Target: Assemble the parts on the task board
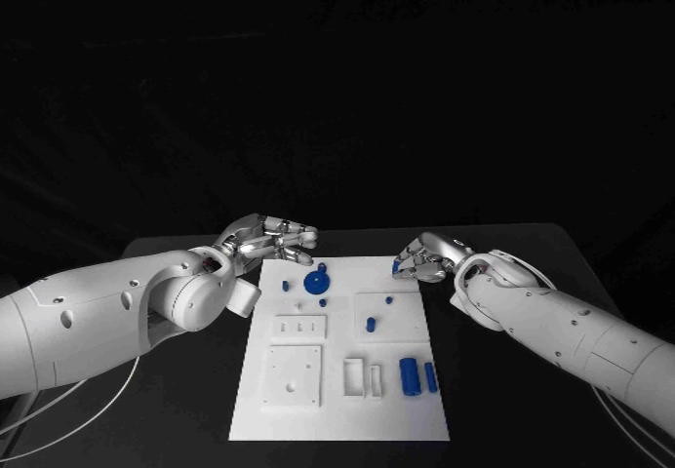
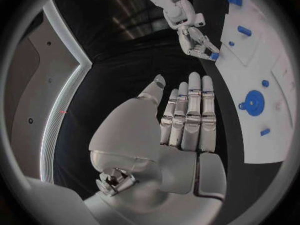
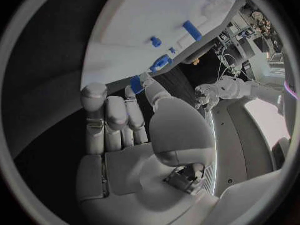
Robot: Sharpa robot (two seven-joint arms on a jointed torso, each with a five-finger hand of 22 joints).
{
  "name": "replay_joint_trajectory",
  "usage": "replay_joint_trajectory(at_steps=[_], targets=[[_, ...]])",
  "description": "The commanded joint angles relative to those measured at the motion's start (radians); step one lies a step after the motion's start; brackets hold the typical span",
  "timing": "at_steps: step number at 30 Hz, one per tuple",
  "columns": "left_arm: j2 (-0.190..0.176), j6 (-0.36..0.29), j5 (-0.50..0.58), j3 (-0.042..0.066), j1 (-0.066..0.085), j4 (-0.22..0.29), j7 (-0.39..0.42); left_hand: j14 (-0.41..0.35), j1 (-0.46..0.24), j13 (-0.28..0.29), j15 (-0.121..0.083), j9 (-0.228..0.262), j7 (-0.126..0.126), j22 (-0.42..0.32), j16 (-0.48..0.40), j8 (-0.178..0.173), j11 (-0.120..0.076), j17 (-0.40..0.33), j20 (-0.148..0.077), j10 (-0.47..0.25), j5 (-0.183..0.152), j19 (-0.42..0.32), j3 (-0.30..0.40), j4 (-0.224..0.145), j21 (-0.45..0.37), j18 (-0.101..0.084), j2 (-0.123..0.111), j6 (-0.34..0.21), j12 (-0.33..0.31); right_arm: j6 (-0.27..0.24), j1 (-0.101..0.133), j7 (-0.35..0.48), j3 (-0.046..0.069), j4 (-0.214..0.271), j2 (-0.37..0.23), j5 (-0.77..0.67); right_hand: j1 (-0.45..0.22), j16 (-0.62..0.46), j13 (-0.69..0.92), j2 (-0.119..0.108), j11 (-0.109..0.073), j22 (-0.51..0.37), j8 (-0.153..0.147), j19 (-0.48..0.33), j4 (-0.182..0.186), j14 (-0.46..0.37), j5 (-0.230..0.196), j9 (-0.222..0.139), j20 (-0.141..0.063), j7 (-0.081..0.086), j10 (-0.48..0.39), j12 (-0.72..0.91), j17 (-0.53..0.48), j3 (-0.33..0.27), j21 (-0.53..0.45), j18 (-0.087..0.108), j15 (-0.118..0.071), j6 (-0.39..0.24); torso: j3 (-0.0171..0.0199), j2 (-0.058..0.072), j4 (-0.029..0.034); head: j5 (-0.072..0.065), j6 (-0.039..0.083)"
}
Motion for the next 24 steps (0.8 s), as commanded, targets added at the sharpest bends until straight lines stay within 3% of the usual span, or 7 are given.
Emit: replay_joint_trajectory(at_steps=[1, 4, 8, 13, 16, 20, 24], targets=[[0.013, -0.025, -0.058, 0.002, 0.002, -0.019, -0.100, 0.043, -0.023, 0.000, -0.035, 0.000, -0.012, 0.035, 0.112, 0.003, -0.027, 0.057, -0.039, 0.073, 0.000, 0.045, -0.015, 0.016, 0.060, -0.028, -0.004, 0.026, -0.003, -0.011, 0.005, -0.061, 0.001, 0.049, -0.011, -0.054, -0.002, 0.005, 0.048, 0.006, -0.006, 0.020, 0.003, 0.053, -0.002, 0.001, -0.001, 0.001, -0.007, 0.001, -0.002, 0.007, 0.002, -0.007, 0.007, 0.012, -0.008, 0.006, -0.0017, -0.014, -0.0120, 0.007, -0.005], [0.025, -0.008, -0.095, 0.002, 0.007, -0.037, -0.169, 0.013, -0.031, 0.004, -0.054, 0.008, -0.029, 0.082, 0.266, -0.001, -0.051, 0.142, -0.067, 0.136, -0.001, 0.043, -0.039, 0.026, 0.129, -0.046, -0.004, 0.069, 0.002, 0.000, 0.007, -0.087, 0.001, 0.098, -0.020, -0.082, -0.003, 0.005, 0.049, 0.006, -0.007, 0.019, 0.003, 0.053, -0.001, 0.001, -0.002, 0.001, -0.007, 0.000, -0.002, 0.007, 0.002, -0.010, 0.006, 0.012, -0.008, 0.007, -0.0040, -0.026, -0.0173, 0.015, -0.011], [0.046, 0.024, -0.161, 0.003, 0.014, -0.059, -0.266, -0.054, -0.054, 0.008, -0.064, 0.021, -0.038, 0.152, 0.439, 0.005, -0.060, 0.218, -0.076, 0.174, -0.001, 0.001, -0.072, 0.048, 0.218, -0.047, -0.002, 0.077, 0.009, 0.016, 0.008, -0.113, 0.000, 0.152, -0.025, -0.113, -0.005, 0.004, 0.049, 0.006, -0.007, 0.019, 0.003, 0.053, 0.002, 0.001, -0.003, 0.001, -0.008, 0.000, -0.001, 0.007, 0.001, -0.012, 0.006, 0.012, -0.009, 0.007, -0.0056, -0.039, -0.0191, 0.025, -0.024], [0.077, 0.051, -0.235, 0.003, 0.024, -0.083, -0.359, -0.083, -0.079, 0.012, -0.069, 0.030, -0.033, 0.212, 0.534, 0.005, -0.062, 0.220, -0.080, 0.199, 0.005, -0.038, -0.078, 0.073, 0.288, -0.043, -0.006, 0.068, 0.015, 0.027, 0.009, -0.135, 0.000, 0.200, -0.021, -0.138, -0.005, 0.003, 0.049, 0.006, -0.007, 0.017, 0.003, 0.053, 0.005, 0.001, 0.000, 0.001, -0.008, 0.000, -0.002, 0.006, 0.000, -0.013, 0.005, 0.012, -0.009, 0.006, -0.0064, -0.052, -0.0193, 0.042, -0.041], [0.096, 0.057, -0.271, 0.002, 0.028, -0.097, -0.407, -0.075, -0.082, 0.016, -0.075, 0.013, -0.023, 0.236, 0.582, 0.004, -0.067, 0.227, -0.086, 0.220, 0.005, -0.035, -0.076, 0.078, 0.320, -0.041, -0.014, 0.023, 0.026, 0.030, 0.007, -0.146, 0.000, 0.222, -0.014, -0.151, -0.007, 0.002, 0.049, 0.006, -0.007, 0.015, 0.003, 0.053, 0.008, 0.001, 0.007, 0.001, -0.009, 0.000, -0.002, 0.006, 0.000, -0.014, 0.003, 0.013, -0.010, 0.005, -0.0055, -0.058, -0.0208, 0.052, -0.050], [0.124, 0.071, -0.309, 0.002, 0.030, -0.114, -0.467, -0.083, -0.088, 0.054, -0.089, 0.000, -0.020, 0.301, 0.698, 0.004, -0.075, 0.250, -0.099, 0.240, 0.005, -0.049, -0.058, 0.088, 0.401, -0.036, -0.024, -0.010, 0.063, 0.037, 0.001, -0.158, 0.000, 0.245, -0.004, -0.166, -0.009, 0.001, 0.049, 0.006, -0.007, 0.015, 0.002, 0.053, 0.010, 0.001, 0.012, 0.000, -0.009, 0.001, -0.002, 0.005, -0.001, -0.014, 0.003, 0.013, -0.010, 0.002, -0.0056, -0.063, -0.0217, 0.056, -0.060], [0.149, 0.088, -0.348, 0.001, 0.031, -0.121, -0.516, -0.087, -0.099, 0.075, -0.090, 0.001, -0.021, 0.324, 0.738, 0.003, -0.077, 0.240, -0.100, 0.236, 0.004, -0.048, -0.056, 0.102, 0.408, -0.034, -0.025, -0.008, 0.080, 0.047, -0.003, -0.168, -0.002, 0.265, 0.005, -0.179, -0.011, 0.001, 0.050, 0.006, -0.007, 0.013, 0.003, 0.053, 0.014, 0.001, 0.018, 0.001, -0.009, 0.001, -0.002, 0.005, -0.001, -0.015, 0.001, 0.014, -0.009, 0.000, -0.0062, -0.064, -0.0233, 0.056, -0.066]])
